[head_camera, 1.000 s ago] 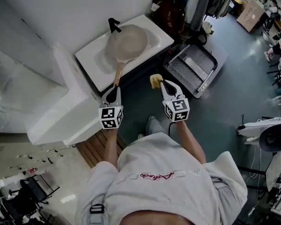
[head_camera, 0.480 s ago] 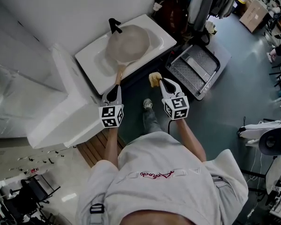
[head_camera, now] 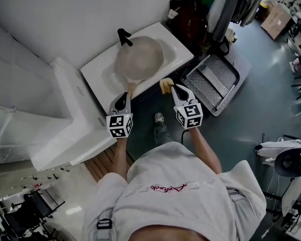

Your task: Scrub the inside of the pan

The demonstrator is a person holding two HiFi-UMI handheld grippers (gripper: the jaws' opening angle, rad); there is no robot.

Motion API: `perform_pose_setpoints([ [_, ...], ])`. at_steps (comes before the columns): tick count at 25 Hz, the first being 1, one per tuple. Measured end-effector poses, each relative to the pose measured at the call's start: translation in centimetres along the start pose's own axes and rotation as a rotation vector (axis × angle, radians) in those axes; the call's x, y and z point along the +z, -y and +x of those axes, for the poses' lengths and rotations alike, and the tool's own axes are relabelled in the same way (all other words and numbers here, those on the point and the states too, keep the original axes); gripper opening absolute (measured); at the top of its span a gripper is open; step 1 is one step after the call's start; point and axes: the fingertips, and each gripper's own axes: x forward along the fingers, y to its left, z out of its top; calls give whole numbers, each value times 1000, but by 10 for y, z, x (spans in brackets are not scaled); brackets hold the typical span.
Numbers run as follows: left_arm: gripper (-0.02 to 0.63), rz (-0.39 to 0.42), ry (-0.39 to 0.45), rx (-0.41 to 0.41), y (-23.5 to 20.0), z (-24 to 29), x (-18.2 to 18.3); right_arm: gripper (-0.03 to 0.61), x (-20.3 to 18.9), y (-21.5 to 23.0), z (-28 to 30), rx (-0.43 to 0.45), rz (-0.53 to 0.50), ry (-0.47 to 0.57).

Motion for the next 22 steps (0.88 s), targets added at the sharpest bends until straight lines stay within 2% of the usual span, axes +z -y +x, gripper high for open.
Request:
perform_pose_setpoints([
  [7, 0, -17, -4, 48, -31, 51, 25, 23, 28, 22, 64, 55, -13, -1],
  [16, 0, -4, 47, 104, -61, 127, 84, 23, 85, 72, 143, 107, -52, 41],
  [22, 0, 1, 31, 139, -72, 158, 89, 23, 90, 89, 182, 145, -42, 38],
])
